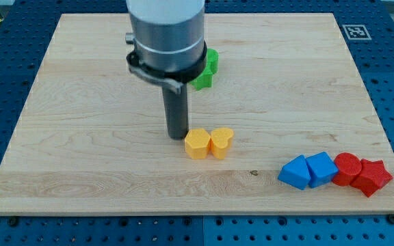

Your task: Move your arm towards the red circle

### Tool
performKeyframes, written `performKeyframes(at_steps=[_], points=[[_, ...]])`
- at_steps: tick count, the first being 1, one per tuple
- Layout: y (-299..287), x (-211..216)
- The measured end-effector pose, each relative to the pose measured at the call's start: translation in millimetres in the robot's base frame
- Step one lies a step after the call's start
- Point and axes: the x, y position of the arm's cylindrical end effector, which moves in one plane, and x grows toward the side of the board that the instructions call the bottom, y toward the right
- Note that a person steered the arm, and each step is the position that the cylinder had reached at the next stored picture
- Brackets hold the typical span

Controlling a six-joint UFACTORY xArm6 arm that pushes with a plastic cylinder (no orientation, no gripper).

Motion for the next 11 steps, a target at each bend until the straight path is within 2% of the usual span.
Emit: performKeyframes(at_steps=[1,3,4,5,6,9,11], points=[[22.6,-35.4],[108.4,-36.2],[152.5,1.2],[161.5,5.6],[198.4,26.1],[239.7,30.0],[239.7,23.6]])
